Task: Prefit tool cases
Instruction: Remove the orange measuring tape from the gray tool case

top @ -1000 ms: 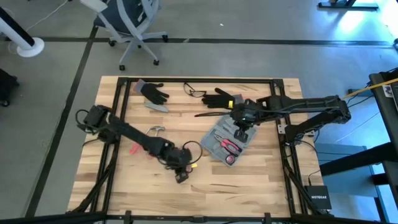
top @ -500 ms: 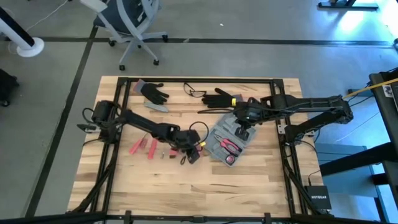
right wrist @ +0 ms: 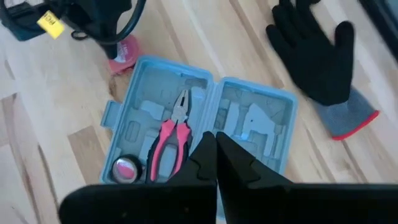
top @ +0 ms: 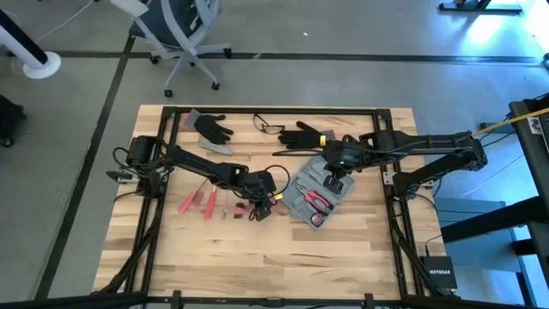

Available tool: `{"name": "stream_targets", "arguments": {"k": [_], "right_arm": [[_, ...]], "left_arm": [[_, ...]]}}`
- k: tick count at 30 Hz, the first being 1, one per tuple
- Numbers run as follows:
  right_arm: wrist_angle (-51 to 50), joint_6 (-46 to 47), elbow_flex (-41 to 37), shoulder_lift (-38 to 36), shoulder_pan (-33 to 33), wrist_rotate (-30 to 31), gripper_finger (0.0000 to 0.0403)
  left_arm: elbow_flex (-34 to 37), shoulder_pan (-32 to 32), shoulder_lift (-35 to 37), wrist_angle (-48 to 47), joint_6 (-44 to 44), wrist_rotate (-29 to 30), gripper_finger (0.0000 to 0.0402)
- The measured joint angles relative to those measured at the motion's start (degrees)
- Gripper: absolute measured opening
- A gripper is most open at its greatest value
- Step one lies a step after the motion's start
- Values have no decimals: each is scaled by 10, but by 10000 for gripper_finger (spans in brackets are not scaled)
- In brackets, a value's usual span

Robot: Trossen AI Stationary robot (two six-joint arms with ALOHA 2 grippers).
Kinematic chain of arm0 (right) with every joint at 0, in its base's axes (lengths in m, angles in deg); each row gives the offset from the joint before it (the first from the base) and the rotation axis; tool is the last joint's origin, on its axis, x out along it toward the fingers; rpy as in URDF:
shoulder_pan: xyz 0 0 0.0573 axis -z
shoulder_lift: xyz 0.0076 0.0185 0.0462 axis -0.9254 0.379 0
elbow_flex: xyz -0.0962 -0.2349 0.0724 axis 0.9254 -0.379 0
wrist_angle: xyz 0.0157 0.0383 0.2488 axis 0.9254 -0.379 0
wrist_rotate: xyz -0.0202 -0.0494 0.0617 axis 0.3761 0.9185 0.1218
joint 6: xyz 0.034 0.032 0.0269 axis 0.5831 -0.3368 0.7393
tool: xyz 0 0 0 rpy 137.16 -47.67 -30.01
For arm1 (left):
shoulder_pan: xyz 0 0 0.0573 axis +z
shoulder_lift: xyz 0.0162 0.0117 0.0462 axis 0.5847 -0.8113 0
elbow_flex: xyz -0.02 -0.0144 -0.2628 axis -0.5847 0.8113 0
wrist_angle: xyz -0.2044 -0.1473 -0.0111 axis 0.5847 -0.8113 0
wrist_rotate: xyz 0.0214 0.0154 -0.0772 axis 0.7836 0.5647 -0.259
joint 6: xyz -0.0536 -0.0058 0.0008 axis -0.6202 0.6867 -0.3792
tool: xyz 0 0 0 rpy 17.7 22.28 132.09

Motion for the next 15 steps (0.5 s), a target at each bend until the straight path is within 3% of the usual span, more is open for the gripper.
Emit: {"name": "stream_targets", "arguments": {"k": [8, 15], "right_arm": [[10, 12, 0, 0, 0, 5, 0], [12, 13, 0, 0, 0, 7, 0]], "left_arm": [[1, 14, 3, -1, 8, 61, 0], [2, 25, 11, 2, 15, 70, 0]]}}
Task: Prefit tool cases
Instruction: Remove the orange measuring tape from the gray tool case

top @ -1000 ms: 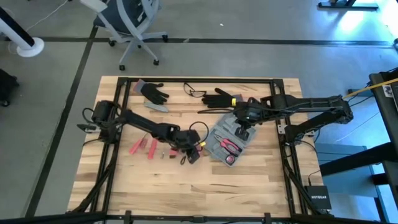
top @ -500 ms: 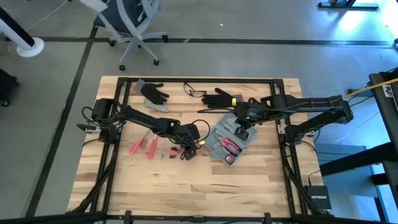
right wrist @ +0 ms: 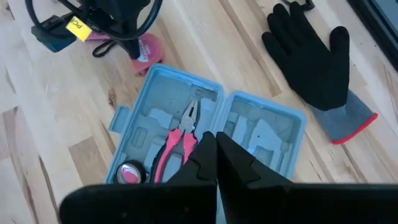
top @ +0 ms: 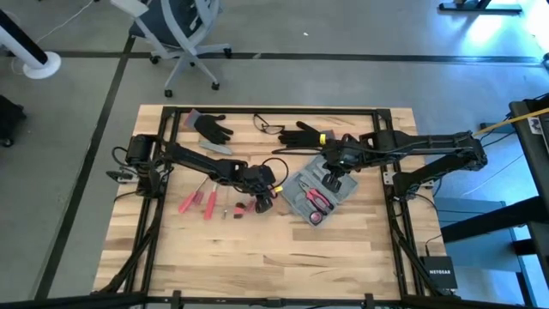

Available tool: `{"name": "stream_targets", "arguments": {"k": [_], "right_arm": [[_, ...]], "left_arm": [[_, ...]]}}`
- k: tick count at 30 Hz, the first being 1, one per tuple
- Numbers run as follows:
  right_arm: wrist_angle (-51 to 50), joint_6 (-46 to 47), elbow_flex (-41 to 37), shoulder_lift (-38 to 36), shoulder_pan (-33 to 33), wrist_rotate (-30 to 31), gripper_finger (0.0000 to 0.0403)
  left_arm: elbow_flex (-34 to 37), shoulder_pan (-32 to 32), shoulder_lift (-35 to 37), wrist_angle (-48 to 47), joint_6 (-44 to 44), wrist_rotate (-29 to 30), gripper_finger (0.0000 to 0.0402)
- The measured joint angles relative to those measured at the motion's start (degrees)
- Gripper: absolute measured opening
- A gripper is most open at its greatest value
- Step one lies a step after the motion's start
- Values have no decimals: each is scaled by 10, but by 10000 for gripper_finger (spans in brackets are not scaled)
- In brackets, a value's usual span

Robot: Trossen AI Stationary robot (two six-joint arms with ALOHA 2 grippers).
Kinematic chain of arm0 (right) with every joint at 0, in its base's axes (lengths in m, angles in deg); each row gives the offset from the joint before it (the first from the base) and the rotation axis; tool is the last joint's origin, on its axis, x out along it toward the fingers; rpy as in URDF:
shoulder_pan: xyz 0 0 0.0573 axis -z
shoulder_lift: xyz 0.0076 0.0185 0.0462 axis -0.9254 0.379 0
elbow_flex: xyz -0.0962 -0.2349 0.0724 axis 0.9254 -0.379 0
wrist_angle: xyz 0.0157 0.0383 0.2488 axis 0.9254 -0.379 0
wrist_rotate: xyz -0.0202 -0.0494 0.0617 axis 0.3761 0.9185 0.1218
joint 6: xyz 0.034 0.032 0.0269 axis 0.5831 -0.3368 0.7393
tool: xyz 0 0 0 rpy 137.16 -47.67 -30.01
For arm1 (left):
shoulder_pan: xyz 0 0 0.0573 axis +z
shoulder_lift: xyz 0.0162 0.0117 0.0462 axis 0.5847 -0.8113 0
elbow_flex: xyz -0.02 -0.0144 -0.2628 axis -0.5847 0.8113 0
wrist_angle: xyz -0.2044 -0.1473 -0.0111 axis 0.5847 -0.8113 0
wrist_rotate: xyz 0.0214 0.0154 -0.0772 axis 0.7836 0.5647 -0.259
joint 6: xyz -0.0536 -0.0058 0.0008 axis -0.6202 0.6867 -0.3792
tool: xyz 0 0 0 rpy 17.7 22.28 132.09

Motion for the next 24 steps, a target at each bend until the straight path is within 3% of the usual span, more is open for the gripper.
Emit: {"name": "stream_targets", "arguments": {"k": [18, 24], "right_arm": [[10, 1, 0, 0, 0, 14, 0], [16, 15, 0, 0, 0, 14, 0]], "left_arm": [[-1, -18, 2, -30, 88, -3, 0], [-14, -21, 2, -83, 125, -5, 0]]}}
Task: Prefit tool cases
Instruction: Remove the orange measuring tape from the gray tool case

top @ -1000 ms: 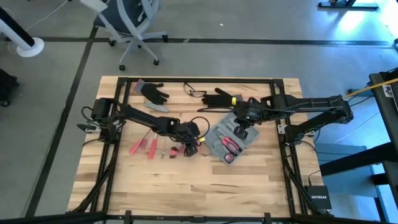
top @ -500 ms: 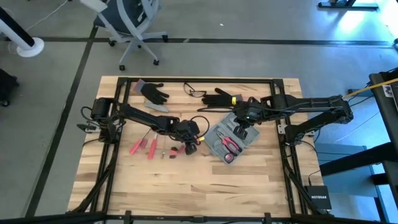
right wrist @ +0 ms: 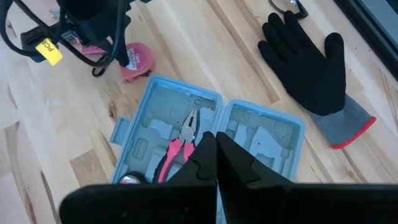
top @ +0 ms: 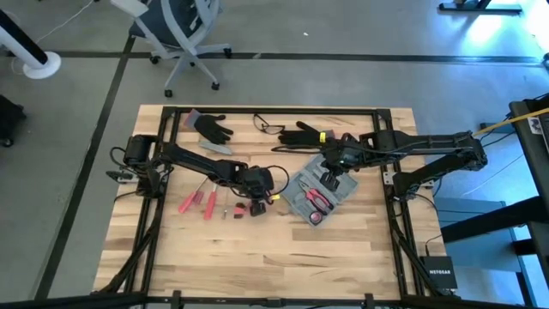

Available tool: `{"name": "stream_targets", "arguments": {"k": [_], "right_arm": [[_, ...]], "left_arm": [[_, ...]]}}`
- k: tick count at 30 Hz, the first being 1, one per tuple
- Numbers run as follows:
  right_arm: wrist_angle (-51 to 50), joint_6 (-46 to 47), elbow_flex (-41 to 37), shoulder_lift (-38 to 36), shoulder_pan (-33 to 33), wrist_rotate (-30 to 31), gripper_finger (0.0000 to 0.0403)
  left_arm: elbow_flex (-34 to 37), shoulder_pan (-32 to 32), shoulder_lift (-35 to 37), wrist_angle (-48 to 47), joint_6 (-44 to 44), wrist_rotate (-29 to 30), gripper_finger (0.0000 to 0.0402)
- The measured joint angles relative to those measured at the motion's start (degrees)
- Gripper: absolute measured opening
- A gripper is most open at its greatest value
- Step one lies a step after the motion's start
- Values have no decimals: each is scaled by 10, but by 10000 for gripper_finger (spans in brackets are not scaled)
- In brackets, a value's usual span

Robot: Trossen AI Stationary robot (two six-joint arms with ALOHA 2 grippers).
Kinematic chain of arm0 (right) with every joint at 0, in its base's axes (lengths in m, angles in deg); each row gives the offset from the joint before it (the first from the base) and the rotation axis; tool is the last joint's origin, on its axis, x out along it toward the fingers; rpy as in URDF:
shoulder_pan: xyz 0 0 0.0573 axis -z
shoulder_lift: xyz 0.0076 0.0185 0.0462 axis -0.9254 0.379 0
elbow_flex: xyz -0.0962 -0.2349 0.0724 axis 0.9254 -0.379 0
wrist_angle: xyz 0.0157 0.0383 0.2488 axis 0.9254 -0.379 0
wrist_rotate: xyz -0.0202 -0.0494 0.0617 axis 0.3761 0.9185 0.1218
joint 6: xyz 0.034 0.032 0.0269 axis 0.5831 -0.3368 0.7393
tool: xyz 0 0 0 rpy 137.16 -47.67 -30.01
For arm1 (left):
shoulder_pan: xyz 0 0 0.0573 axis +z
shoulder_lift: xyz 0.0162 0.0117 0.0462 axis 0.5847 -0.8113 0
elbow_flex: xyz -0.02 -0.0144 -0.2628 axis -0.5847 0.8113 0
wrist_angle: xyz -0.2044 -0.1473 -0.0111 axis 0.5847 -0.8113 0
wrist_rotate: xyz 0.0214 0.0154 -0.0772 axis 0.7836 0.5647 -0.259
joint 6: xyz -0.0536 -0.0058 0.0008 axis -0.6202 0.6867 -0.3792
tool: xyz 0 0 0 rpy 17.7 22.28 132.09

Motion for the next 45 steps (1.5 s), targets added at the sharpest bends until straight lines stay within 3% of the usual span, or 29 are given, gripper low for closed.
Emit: {"name": "stream_targets", "arguments": {"k": [13, 28, 34, 45], "right_arm": [[3, 2, 0, 0, 0, 11, 0], [16, 19, 0, 0, 0, 12, 0], [17, 20, 0, 0, 0, 17, 0], [17, 35, 0, 0, 0, 15, 0]], "left_arm": [[-28, -16, -1, -31, 74, 8, 0], [-27, -58, -3, 3, -11, -22, 0], [-29, -67, -1, -19, 12, 20, 0], [-30, -42, -1, -31, 43, 44, 0]]}}
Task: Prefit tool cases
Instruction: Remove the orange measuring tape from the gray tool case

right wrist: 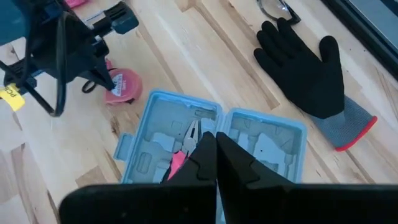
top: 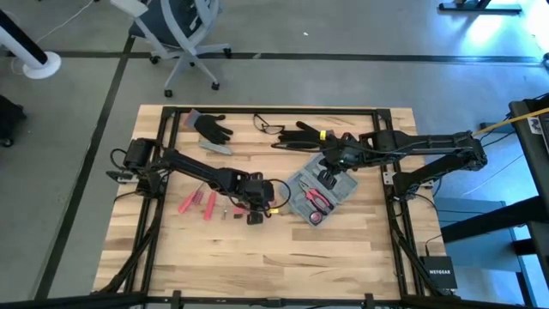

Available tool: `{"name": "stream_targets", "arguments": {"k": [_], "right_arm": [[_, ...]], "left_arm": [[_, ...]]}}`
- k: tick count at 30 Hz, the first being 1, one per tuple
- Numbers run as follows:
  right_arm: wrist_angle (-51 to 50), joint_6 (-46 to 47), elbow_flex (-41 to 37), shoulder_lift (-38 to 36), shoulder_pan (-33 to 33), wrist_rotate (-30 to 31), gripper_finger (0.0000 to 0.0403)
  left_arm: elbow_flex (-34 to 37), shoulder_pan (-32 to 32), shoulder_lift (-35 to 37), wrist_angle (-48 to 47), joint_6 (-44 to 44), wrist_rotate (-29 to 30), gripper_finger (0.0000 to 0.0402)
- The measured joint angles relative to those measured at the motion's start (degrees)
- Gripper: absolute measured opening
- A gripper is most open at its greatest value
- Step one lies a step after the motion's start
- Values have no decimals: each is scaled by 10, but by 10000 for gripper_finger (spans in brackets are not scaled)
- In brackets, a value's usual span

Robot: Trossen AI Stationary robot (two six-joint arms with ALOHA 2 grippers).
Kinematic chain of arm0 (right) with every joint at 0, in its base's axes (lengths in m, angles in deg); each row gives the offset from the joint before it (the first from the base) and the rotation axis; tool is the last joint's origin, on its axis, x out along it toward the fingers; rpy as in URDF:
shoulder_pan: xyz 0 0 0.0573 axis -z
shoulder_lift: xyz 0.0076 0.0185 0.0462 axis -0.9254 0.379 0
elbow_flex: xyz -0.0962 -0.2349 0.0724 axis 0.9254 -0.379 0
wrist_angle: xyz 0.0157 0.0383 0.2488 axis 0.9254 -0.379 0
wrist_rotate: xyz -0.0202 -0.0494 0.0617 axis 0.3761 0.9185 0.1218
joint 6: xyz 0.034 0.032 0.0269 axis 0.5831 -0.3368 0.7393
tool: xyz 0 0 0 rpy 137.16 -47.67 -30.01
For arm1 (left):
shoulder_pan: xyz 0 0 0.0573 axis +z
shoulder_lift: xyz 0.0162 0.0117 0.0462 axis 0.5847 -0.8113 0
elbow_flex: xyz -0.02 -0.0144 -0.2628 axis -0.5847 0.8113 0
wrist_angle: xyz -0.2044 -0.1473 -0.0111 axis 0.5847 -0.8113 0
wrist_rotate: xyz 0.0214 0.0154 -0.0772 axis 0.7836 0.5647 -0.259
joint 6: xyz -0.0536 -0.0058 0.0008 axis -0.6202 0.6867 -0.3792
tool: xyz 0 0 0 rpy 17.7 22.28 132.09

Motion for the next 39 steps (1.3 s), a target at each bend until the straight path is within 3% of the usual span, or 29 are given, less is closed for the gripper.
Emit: {"name": "stream_targets", "arguments": {"k": [11, 22, 34, 39], "right_arm": [[0, -2, 0, 0, 0, 2, 0], [0, -2, 0, 0, 0, 5, 0], [0, -3, 0, 0, 0, 8, 0], [0, -7, 0, 0, 0, 5, 0]], "left_arm": [[2, -12, -2, 50, -49, -13, 0], [0, -49, 0, 7, -81, -18, 0], [0, -38, 1, -5, -151, -6, 1], [0, -38, 4, -7, -166, -6, 20]]}}
